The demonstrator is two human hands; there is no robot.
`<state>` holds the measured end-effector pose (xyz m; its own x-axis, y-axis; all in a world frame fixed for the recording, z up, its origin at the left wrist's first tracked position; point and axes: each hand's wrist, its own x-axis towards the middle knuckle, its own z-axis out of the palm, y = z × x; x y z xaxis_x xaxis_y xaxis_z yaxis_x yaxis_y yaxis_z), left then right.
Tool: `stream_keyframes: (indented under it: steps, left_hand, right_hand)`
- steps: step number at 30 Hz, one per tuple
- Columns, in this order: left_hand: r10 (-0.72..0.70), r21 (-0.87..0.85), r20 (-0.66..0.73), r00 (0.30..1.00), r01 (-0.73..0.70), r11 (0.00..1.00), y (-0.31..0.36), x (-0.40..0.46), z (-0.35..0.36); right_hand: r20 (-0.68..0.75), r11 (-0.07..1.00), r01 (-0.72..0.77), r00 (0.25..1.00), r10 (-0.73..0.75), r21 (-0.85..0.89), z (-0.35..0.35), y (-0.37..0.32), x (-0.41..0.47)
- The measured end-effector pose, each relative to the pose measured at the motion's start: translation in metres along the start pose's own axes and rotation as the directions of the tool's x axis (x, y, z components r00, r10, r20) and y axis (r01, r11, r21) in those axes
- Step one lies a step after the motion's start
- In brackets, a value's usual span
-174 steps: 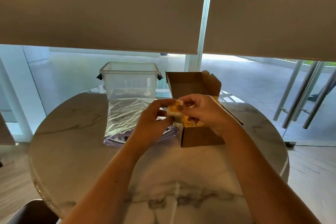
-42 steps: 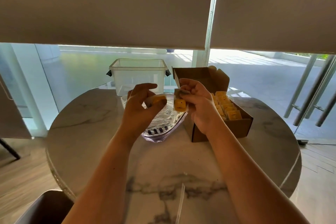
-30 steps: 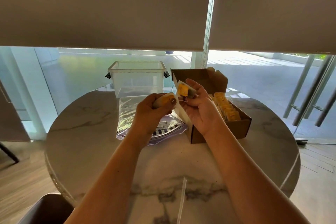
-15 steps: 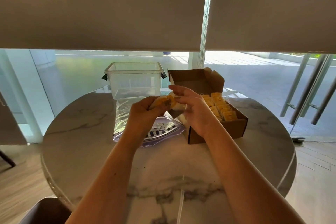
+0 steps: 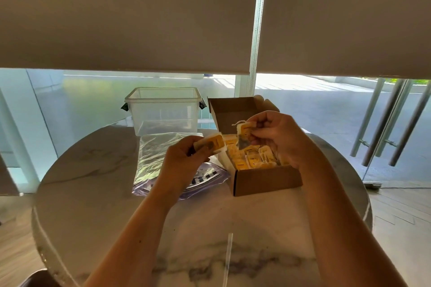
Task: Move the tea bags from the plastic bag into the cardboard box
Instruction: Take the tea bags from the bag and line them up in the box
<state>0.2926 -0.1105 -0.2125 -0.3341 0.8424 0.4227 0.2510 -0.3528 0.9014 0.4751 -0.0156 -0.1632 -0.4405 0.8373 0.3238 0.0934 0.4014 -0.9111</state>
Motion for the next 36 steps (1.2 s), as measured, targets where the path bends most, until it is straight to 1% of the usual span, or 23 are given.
stream_keyframes:
  steps: [2, 3, 4, 5, 6, 7, 8, 11, 14, 16, 19, 21, 23, 25, 26, 27, 29, 30, 31, 32, 33, 34, 36]
  left_hand:
    - [-0.015, -0.032, -0.061, 0.998, 0.013, 0.999, -0.001, 0.001, 0.001]
    - [-0.026, -0.06, -0.092, 0.995, 0.021, 0.998, -0.001, 0.002, 0.001]
    - [-0.045, -0.102, -0.113, 0.993, 0.034, 0.994, -0.001, 0.003, 0.001]
    - [-0.07, -0.151, -0.122, 0.99, 0.051, 0.987, -0.002, 0.003, 0.0]
    - [-0.092, -0.194, -0.122, 0.988, 0.067, 0.979, -0.002, 0.004, 0.0]
    - [-0.108, -0.226, -0.119, 0.987, 0.079, 0.971, -0.002, 0.005, 0.0]
    - [-0.115, -0.238, -0.116, 0.987, 0.085, 0.967, -0.002, 0.006, -0.001]
    - [-0.126, -0.218, -0.107, 0.986, 0.1, 0.971, -0.004, 0.006, -0.002]
    - [-0.137, -0.212, -0.099, 0.986, 0.114, 0.971, -0.001, 0.005, -0.002]
    - [-0.131, -0.182, -0.11, 0.985, 0.11, 0.977, 0.001, 0.004, -0.002]
    - [-0.12, -0.149, -0.119, 0.986, 0.102, 0.984, 0.001, 0.003, -0.002]
    - [-0.13, -0.143, -0.114, 0.985, 0.113, 0.983, 0.0, 0.002, -0.002]
    - [-0.144, -0.145, -0.099, 0.985, 0.129, 0.981, 0.0, 0.002, -0.002]
    - [-0.151, -0.154, -0.075, 0.986, 0.138, 0.978, -0.001, 0.002, 0.0]
    - [-0.151, -0.155, -0.059, 0.987, 0.141, 0.978, -0.001, 0.002, 0.001]
    - [-0.154, -0.153, -0.044, 0.987, 0.146, 0.977, -0.001, 0.002, 0.002]
    - [-0.162, -0.158, -0.015, 0.987, 0.158, 0.975, -0.001, 0.002, 0.003]
    - [-0.165, -0.159, 0.004, 0.986, 0.163, 0.974, -0.001, 0.001, 0.004]
    - [-0.169, -0.156, 0.023, 0.985, 0.17, 0.973, 0.0, 0.001, 0.005]
    - [-0.173, -0.156, 0.043, 0.984, 0.178, 0.972, 0.0, 0.0, 0.006]
    - [-0.178, -0.161, 0.059, 0.982, 0.186, 0.969, 0.001, -0.001, 0.007]
    - [-0.182, -0.169, 0.072, 0.981, 0.192, 0.967, 0.002, -0.002, 0.009]
    - [-0.182, -0.148, 0.084, 0.98, 0.193, 0.97, 0.003, -0.003, 0.011]
  right_hand:
    - [-0.029, 0.999, -0.015, 0.999, 0.014, -0.041, -0.015, 0.001, 0.0]
    - [-0.067, 0.993, -0.028, 0.998, 0.021, -0.111, -0.023, 0.004, 0.001]
    - [-0.124, 0.972, -0.049, 0.992, 0.021, -0.23, -0.032, 0.008, 0.001]
    - [-0.178, 0.921, -0.081, 0.984, 0.013, -0.38, -0.04, 0.013, 0.002]
    - [-0.211, 0.847, -0.113, 0.978, 0.001, -0.52, -0.047, 0.017, 0.003]
    - [-0.218, 0.773, -0.135, 0.976, -0.005, -0.62, -0.053, 0.023, 0.003]
    - [-0.208, 0.721, -0.152, 0.978, 0.012, -0.676, -0.059, 0.028, 0.005]
    - [-0.152, 0.62, -0.209, 0.978, 0.144, -0.756, -0.07, 0.035, 0.005]
    - [-0.088, 0.493, -0.222, 0.956, 0.279, -0.841, -0.071, 0.04, 0.01]
    - [-0.095, 0.452, -0.213, 0.959, 0.268, -0.866, -0.066, 0.045, 0.015]
    - [-0.172, 0.477, -0.201, 0.98, 0.104, -0.856, -0.057, 0.054, 0.015]
    - [-0.212, 0.486, -0.187, 0.977, 0.003, -0.854, -0.051, 0.059, 0.014]
    - [-0.232, 0.479, -0.207, 0.973, 0.007, -0.853, -0.049, 0.062, 0.014]
    - [-0.238, 0.453, -0.253, 0.967, 0.09, -0.855, -0.052, 0.062, 0.015]
    - [-0.234, 0.45, -0.255, 0.967, 0.103, -0.856, -0.053, 0.061, 0.015]
    - [-0.233, 0.468, -0.241, 0.97, 0.077, -0.85, -0.054, 0.058, 0.015]
    - [-0.243, 0.547, -0.179, 0.969, -0.046, -0.817, -0.05, 0.045, 0.01]
    - [-0.242, 0.611, -0.131, 0.965, -0.101, -0.78, -0.045, 0.036, 0.007]
    - [-0.223, 0.699, -0.079, 0.968, -0.116, -0.711, -0.038, 0.024, 0.003]
    - [-0.174, 0.794, -0.036, 0.981, -0.089, -0.606, -0.028, 0.012, -0.002]
    - [-0.096, 0.875, -0.018, 0.995, -0.032, -0.483, -0.017, 0.001, -0.007]
    - [-0.005, 0.922, -0.031, 0.999, 0.031, -0.386, -0.007, -0.008, -0.01]
    - [0.11, 0.949, -0.071, 0.988, 0.109, -0.309, 0.012, -0.016, -0.014]
